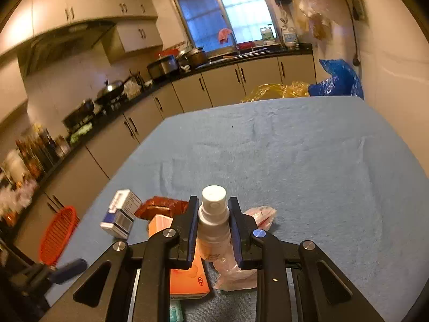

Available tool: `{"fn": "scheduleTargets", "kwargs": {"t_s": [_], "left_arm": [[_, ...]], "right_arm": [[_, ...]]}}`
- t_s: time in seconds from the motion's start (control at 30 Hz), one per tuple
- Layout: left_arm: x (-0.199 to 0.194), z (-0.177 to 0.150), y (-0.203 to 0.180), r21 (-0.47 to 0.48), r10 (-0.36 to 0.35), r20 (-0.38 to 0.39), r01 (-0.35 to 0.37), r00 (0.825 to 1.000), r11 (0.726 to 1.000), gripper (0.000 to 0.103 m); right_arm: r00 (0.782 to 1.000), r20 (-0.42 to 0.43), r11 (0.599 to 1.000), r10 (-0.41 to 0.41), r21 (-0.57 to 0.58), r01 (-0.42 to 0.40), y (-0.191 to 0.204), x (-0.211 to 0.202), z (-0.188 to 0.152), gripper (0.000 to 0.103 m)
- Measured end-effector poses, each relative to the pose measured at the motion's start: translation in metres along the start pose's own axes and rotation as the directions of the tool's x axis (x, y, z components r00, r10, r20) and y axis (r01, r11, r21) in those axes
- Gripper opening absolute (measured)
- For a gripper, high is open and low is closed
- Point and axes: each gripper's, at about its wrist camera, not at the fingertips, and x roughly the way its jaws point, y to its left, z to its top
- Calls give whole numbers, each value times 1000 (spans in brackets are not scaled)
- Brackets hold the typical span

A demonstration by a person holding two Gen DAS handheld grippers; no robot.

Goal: Collect trash
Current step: 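Grasp the tissue pack with the left tool while the right tool grasps the spray bottle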

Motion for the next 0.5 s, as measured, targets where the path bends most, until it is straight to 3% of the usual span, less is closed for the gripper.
{"fn": "scheduleTargets", "kwargs": {"t_s": [0.4,0.5], "left_arm": [[38,5,-23,-67,6,-124,-14,992,998,73],[48,7,-32,-51,41,-131,-48,991,998,73]], "right_arm": [[996,60,993,68,97,-74,-17,-19,7,23],[995,63,992,75,99,-81,-16,-21,6,23]]}}
